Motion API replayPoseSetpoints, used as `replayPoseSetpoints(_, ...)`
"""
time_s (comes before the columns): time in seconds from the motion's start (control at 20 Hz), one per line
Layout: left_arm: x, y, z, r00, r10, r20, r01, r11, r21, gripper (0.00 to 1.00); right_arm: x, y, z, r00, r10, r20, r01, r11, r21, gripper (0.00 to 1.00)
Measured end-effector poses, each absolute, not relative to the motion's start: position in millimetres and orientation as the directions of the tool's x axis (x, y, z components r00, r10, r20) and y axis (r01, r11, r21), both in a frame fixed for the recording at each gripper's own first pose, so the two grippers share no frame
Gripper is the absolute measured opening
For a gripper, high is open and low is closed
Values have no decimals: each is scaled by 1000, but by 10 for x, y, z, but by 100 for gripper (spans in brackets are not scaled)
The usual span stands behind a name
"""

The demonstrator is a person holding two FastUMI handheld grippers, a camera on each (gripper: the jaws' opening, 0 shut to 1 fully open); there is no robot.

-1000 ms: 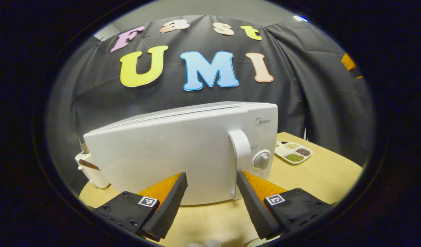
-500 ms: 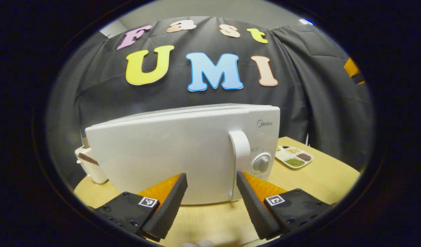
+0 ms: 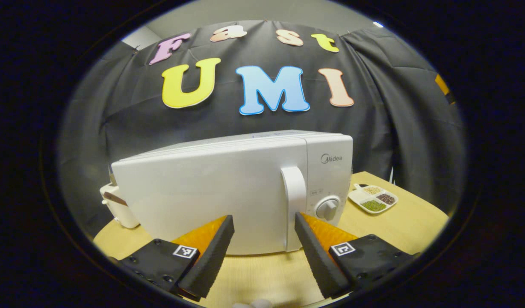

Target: Open the microwave oven with the left hand, put the food in, and close the microwave oven.

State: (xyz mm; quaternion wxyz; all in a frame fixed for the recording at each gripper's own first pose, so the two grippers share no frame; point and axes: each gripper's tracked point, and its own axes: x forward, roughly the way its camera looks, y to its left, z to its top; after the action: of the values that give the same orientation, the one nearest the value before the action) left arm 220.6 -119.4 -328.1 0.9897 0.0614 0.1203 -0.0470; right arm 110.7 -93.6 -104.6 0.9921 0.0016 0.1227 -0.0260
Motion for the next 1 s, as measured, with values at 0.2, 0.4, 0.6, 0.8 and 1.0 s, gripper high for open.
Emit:
replayPoseSetpoints(0.2, 1849, -1129, -2896, 970, -94, -225, 127, 982, 138, 100, 1033, -883, -932, 975, -30, -218, 34, 999, 17, 97)
replayPoseSetpoints(0.4, 1400, -873, -2227, 982, -75, -174, 100, 986, 137, 100, 900, -774, -756, 984, -7, -180, 14, 999, 36, 97)
replayPoseSetpoints(0.6, 952, -545, -1508, 991, -42, -125, 56, 992, 114, 100, 717, -607, -571, 990, 16, -142, -10, 999, 41, 97)
replayPoseSetpoints(0.8, 573, -134, -1000, 994, 16, -110, -5, 994, 107, 94, 535, -455, -461, 993, 19, -113, -15, 999, 43, 97)
replayPoseSetpoints(1.0, 336, 64, -643, 996, 3, -89, 0, 999, 39, 99, 383, -327, -390, 996, 14, -93, -8, 998, 65, 97)
